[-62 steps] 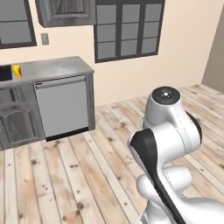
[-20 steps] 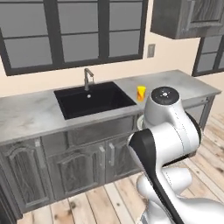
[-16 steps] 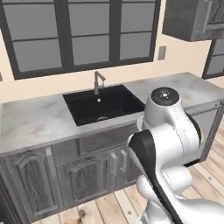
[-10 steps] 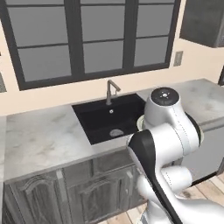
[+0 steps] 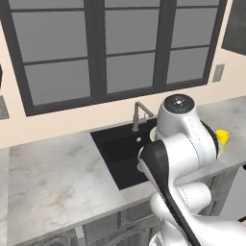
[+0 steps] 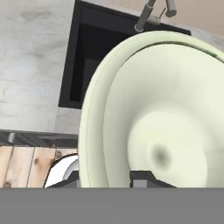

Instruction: Pick the cup and bowl from the counter and place them on the counter next to the sink.

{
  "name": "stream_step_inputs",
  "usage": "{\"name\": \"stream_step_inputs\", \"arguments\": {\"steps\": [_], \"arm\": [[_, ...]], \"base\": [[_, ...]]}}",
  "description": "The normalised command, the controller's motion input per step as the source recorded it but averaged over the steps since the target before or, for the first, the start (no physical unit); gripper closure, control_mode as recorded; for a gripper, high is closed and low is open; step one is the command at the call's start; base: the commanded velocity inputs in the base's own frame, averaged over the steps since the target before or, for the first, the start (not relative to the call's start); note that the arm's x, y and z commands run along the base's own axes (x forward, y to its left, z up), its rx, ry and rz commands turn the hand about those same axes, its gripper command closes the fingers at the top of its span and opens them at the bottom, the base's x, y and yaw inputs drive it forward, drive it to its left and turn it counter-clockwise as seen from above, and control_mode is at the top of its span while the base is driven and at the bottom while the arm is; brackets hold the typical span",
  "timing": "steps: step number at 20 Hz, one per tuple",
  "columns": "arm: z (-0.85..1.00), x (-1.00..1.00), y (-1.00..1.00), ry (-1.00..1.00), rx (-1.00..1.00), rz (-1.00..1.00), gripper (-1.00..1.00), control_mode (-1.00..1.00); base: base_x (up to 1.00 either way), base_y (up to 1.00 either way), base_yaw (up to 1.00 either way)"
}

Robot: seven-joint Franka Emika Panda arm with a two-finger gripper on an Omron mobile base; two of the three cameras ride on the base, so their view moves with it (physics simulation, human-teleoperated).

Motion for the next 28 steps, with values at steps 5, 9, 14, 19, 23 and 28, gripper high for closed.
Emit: {"name": "stream_step_inputs", "arguments": {"steps": [5, 9, 14, 19, 23, 28], "arm": [[0.00, 0.00, 0.00, 0.00, 0.00, 0.00, 1.00, 1.00], [0.00, 0.00, 0.00, 0.00, 0.00, 0.00, 1.00, 1.00], [0.00, 0.00, 0.00, 0.00, 0.00, 0.00, 1.00, 1.00], [0.00, 0.00, 0.00, 0.00, 0.00, 0.00, 1.00, 1.00], [0.00, -0.08, 0.26, 0.00, 0.00, 0.05, 1.00, -1.00], [0.00, -0.27, 0.79, 0.01, 0.00, 0.21, 1.00, -1.00]], "base": [[0.40, 0.09, 0.00], [0.00, 0.00, 0.00], [0.00, 0.00, 0.00], [0.00, 0.00, 0.00], [0.00, 0.00, 0.00], [0.00, 0.00, 0.00]]}}
